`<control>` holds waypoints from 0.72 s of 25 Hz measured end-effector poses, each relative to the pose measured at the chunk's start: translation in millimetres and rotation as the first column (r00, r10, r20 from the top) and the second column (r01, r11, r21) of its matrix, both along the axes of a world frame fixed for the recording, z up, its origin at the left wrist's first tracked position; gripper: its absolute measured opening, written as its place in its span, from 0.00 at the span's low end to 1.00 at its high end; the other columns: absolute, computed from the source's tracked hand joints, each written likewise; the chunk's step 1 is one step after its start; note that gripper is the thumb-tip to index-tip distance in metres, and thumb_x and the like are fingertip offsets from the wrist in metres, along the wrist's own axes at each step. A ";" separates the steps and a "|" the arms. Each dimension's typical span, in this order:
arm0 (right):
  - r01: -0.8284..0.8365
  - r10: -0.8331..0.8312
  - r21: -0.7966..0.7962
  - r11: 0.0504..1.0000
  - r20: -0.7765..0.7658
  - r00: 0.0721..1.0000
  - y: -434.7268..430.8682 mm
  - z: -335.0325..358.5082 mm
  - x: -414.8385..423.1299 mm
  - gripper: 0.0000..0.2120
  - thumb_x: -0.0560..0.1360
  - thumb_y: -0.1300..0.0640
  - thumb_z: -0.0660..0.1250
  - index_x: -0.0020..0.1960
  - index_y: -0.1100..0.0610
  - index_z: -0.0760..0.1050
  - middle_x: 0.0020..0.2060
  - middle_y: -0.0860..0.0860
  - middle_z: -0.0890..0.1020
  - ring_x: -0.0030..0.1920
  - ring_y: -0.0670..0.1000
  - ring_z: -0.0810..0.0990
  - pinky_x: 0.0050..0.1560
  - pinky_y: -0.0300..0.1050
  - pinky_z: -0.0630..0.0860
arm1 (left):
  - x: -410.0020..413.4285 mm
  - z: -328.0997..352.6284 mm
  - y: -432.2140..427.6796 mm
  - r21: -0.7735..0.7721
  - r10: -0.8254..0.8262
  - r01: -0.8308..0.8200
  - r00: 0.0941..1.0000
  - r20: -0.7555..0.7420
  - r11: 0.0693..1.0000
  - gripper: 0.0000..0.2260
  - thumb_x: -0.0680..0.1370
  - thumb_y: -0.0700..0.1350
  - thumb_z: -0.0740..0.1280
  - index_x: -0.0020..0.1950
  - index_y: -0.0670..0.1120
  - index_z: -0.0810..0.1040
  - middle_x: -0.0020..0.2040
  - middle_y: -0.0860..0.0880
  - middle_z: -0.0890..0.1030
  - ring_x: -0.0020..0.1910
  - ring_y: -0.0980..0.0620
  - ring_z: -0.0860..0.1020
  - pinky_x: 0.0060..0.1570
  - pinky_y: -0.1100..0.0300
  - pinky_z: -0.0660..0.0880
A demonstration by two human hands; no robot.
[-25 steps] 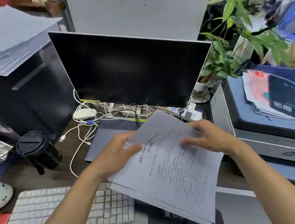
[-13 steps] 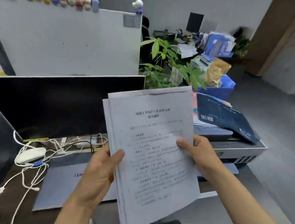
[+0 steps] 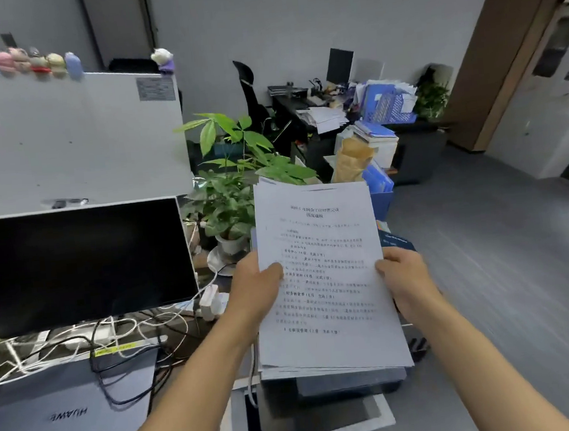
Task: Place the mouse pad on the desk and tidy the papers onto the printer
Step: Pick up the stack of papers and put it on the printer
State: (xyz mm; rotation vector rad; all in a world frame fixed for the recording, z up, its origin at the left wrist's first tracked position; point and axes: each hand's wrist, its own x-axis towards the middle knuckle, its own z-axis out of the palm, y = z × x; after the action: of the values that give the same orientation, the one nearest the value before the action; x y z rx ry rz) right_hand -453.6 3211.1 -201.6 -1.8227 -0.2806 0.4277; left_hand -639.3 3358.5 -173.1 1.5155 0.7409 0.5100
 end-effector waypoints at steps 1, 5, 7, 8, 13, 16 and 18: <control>0.018 -0.018 0.012 1.000 0.016 1.000 -2.1 -1.7 19.7 0.10 0.74 0.70 0.60 0.43 0.66 0.81 0.44 0.63 0.86 0.41 0.66 0.82 0.47 0.62 0.82 | 20.9 -3.6 -0.7 0.010 0.028 -0.028 0.999 -0.015 1.000 0.10 0.77 0.35 0.61 0.48 0.49 0.77 0.50 0.47 0.83 0.49 0.45 0.82 0.47 0.51 0.78; 0.141 -0.140 -0.013 0.990 0.048 0.989 -8.7 -19.4 102.8 0.10 0.73 0.67 0.66 0.48 0.55 0.80 0.45 0.55 0.85 0.45 0.60 0.85 0.49 0.63 0.84 | 98.1 -32.4 -7.2 0.086 0.144 -0.137 0.986 -0.080 0.987 0.19 0.74 0.38 0.71 0.59 0.52 0.67 0.52 0.46 0.79 0.50 0.46 0.80 0.46 0.48 0.79; 0.167 -0.165 -0.037 0.985 0.043 0.985 -11.2 -37.0 132.7 0.09 0.73 0.66 0.68 0.51 0.55 0.79 0.43 0.53 0.83 0.45 0.57 0.84 0.49 0.59 0.84 | 124.8 -49.1 -11.2 0.217 0.187 -0.161 0.977 -0.105 0.963 0.17 0.73 0.39 0.72 0.56 0.49 0.69 0.48 0.50 0.78 0.45 0.49 0.78 0.39 0.55 0.73; 0.155 -0.153 -0.045 0.987 0.042 0.987 -10.4 -47.3 143.0 0.08 0.73 0.67 0.69 0.50 0.56 0.78 0.41 0.52 0.82 0.43 0.57 0.83 0.48 0.57 0.82 | 136.0 -58.5 -11.5 0.302 0.212 -0.168 0.970 -0.121 0.938 0.13 0.73 0.39 0.72 0.53 0.47 0.72 0.45 0.53 0.77 0.44 0.49 0.77 0.39 0.56 0.69; 0.060 -0.051 -0.082 0.995 0.117 0.992 11.2 -86.7 167.0 0.08 0.71 0.65 0.72 0.40 0.53 0.79 0.33 0.49 0.81 0.37 0.50 0.80 0.47 0.50 0.79 | 160.2 -91.2 0.5 0.480 0.304 -0.173 0.929 -0.210 0.860 0.08 0.75 0.39 0.71 0.53 0.45 0.80 0.46 0.53 0.79 0.49 0.48 0.76 0.46 0.61 0.67; 0.038 -0.002 -0.165 0.986 0.210 0.978 17.8 -95.4 173.9 0.04 0.74 0.65 0.71 0.44 0.57 0.80 0.33 0.48 0.80 0.36 0.46 0.78 0.45 0.43 0.74 | 163.4 -103.7 2.5 0.595 0.299 -0.040 0.890 -0.343 0.802 0.11 0.76 0.42 0.70 0.58 0.45 0.79 0.58 0.46 0.79 0.58 0.45 0.77 0.49 0.60 0.68; -0.010 0.081 -0.236 0.972 0.293 0.953 18.7 -96.2 175.1 0.03 0.75 0.64 0.70 0.47 0.59 0.81 0.40 0.52 0.83 0.44 0.52 0.81 0.48 0.44 0.74 | 162.1 -105.6 0.9 0.710 0.369 0.054 0.825 -0.427 0.702 0.12 0.76 0.47 0.69 0.59 0.47 0.78 0.64 0.46 0.73 0.61 0.44 0.74 0.50 0.57 0.70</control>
State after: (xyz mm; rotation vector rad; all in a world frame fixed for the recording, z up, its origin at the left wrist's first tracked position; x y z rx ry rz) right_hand -278.4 3229.7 -297.8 -2.1167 -0.5011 0.2179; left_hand -477.2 3359.4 -278.7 2.3941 1.2296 0.5262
